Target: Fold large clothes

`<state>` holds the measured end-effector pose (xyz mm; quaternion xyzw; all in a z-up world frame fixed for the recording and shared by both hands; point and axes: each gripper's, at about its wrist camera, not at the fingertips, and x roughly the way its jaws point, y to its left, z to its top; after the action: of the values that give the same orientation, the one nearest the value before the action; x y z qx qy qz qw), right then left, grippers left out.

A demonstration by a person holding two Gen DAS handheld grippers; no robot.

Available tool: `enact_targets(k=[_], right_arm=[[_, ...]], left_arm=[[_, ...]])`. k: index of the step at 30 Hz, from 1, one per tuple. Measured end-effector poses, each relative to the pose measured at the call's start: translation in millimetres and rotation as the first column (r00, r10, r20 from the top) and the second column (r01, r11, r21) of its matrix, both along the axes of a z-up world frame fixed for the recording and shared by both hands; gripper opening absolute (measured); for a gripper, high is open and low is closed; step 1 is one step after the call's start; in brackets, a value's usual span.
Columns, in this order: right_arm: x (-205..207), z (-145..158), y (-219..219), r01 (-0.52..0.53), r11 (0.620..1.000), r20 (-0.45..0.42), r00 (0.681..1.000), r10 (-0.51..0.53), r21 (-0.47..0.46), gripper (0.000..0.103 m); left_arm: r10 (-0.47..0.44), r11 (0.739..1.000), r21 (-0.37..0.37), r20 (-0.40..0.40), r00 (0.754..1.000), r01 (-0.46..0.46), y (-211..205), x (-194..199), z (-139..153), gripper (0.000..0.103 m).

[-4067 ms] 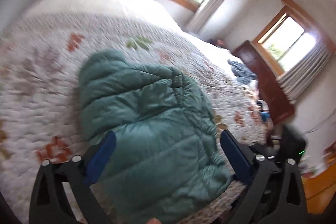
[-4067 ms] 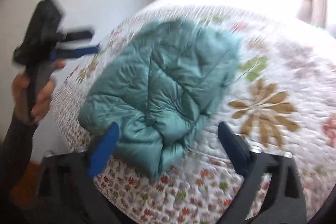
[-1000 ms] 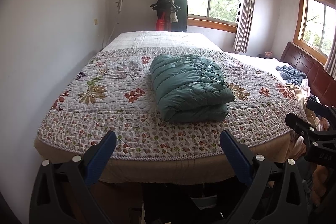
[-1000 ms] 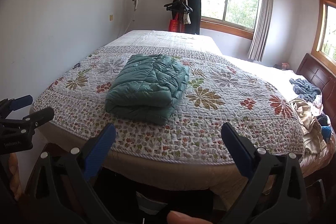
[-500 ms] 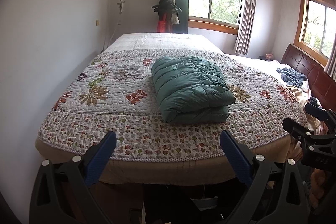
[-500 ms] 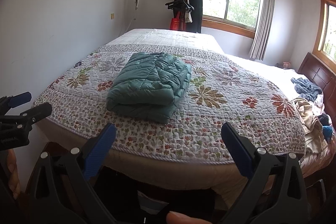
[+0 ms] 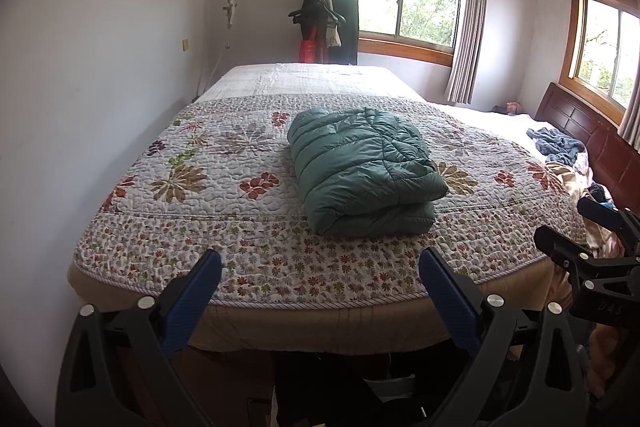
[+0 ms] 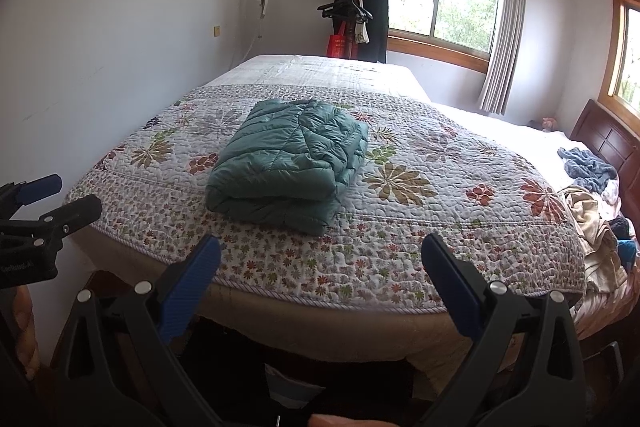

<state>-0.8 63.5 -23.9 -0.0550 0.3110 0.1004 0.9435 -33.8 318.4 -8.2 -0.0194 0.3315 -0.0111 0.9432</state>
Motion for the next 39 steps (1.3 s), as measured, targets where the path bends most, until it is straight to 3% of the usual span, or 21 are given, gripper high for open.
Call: enact_targets(k=[39], right_arm=[[-0.8, -0.8, 2.3, 0.007, 1.000, 0.017, 1.000, -0.008, 0.013, 0.100]], left_arm=[[0.003, 1.000, 0.009, -0.001, 1.000, -0.003, -2.0, -0.5, -2.0, 0.099]])
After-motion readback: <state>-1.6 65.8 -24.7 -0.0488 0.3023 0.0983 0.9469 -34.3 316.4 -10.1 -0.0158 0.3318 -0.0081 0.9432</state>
